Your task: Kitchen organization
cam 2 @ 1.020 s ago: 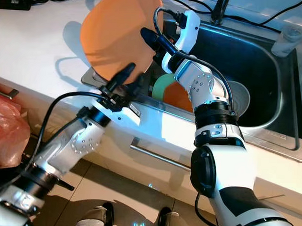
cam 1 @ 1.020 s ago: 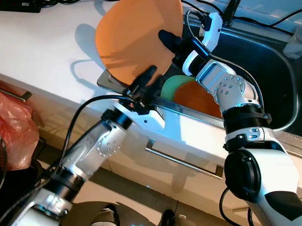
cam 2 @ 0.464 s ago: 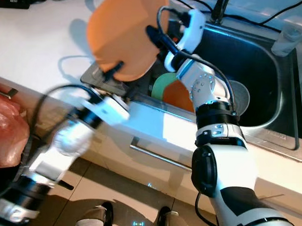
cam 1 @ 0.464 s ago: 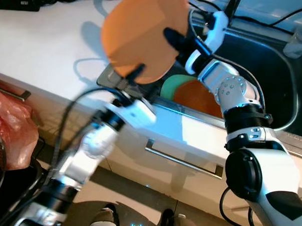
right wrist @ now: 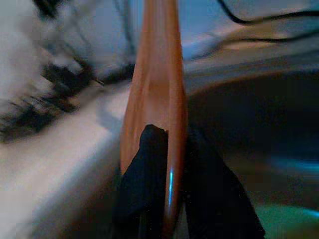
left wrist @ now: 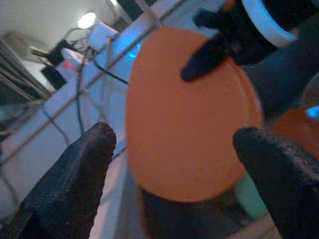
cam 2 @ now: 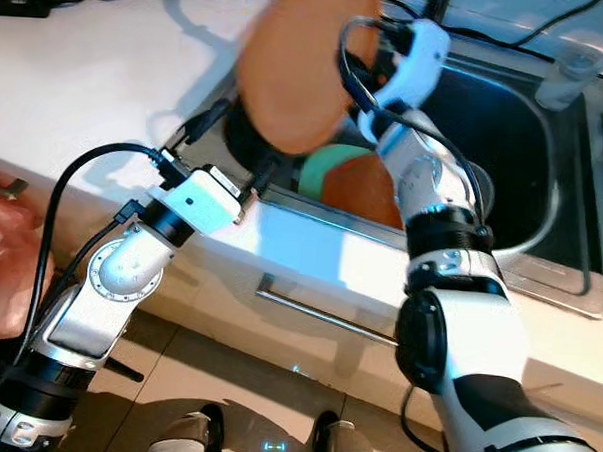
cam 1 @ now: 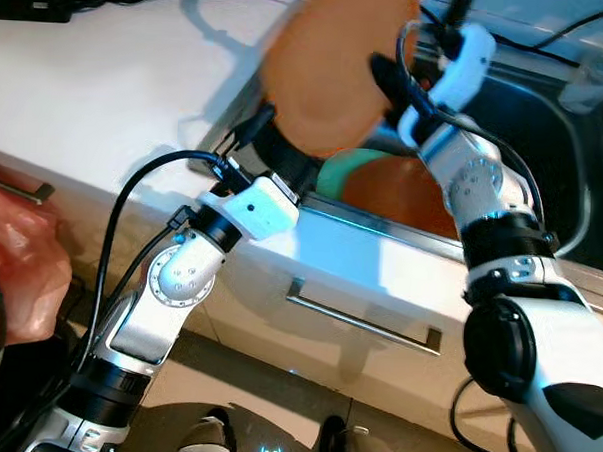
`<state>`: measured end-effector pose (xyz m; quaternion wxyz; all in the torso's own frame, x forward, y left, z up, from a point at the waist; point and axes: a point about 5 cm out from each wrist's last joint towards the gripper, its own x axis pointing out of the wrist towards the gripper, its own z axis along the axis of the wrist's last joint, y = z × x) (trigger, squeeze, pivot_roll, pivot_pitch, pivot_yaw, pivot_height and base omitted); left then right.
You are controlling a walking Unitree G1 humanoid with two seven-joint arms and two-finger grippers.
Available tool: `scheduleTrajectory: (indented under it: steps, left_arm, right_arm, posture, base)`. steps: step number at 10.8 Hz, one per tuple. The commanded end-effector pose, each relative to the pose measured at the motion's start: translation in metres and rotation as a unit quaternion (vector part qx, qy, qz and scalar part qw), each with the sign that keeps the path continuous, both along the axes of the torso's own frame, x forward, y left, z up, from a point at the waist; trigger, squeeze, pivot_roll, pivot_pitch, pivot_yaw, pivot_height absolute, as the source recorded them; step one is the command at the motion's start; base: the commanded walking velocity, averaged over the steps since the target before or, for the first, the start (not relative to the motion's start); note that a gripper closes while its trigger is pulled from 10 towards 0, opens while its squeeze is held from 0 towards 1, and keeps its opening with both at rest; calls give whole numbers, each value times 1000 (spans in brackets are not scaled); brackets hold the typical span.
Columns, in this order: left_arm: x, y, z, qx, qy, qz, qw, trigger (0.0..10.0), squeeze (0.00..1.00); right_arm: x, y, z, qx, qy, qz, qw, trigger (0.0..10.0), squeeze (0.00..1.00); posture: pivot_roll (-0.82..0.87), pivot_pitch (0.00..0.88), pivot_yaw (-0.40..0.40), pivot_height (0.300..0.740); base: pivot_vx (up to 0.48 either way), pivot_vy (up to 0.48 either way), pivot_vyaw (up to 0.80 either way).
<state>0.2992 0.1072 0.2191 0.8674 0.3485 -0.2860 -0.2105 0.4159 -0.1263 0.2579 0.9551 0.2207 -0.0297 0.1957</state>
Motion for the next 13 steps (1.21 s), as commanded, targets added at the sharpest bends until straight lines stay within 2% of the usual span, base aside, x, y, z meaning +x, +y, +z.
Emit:
scheduleTrajectory:
  steps: [1,2,4,6,7,8,9,10,11,13]
  left_arm:
    - [-3,-1,1,-3,7,-11,1000,10000,1000]
    - [-3,1,0,1,24,-16,1000,10000,1000]
    - [-2,2,-1,0,43,-21,999,10000,1000]
    - [-2,2,-13,-7,119,-54,991,10000,1000]
    - [-5,6,-22,3,148,-67,987,10000,1000]
    - [-7,8,-26,-3,172,-71,983,10000,1000]
    - [-9,8,-31,3,208,-96,973,10000,1000]
    - [-9,7,-29,4,213,-103,972,10000,1000]
    - [-6,5,-24,1,219,-112,969,10000,1000]
    - [-3,3,-18,1,231,-125,965,10000,1000]
  right_arm:
    - [0,-5,-5,-7,4,-12,1000,0,0]
    - [0,-14,-8,-5,5,-34,999,0,0]
    - [0,-21,-12,-7,10,-49,999,0,0]
    - [-1,-24,-19,-39,12,-57,998,0,0]
    - [-2,-26,-21,-78,2,-68,995,2235,0]
    - [-3,-28,-23,-94,-3,-75,993,4471,0]
    - [-7,-34,-28,-107,-5,-81,991,10000,0]
    - [-9,-39,-31,-117,-6,-81,990,10000,0]
    - [-12,-56,-37,-145,1,-106,984,10000,0]
    - [-15,-82,-42,-178,11,-141,974,10000,0]
  posture:
    - [83,225,-64,740]
    - [82,226,-62,740]
    - [80,229,-65,740]
    - [74,236,-61,740]
    - [66,238,-54,740]
    - [63,241,-47,740]
    - [60,244,-33,740]
    - [60,243,-28,740]
    - [61,243,-21,740]
    - [64,242,-17,740]
  base:
    - [0,0,0]
    - [0,0,0]
    - [0,0,0]
    - [0,0,0]
    - [0,0,0]
    - [0,0,0]
    - [0,0,0]
    - [0,0,0]
    - [0,0,0]
    - [0,0,0]
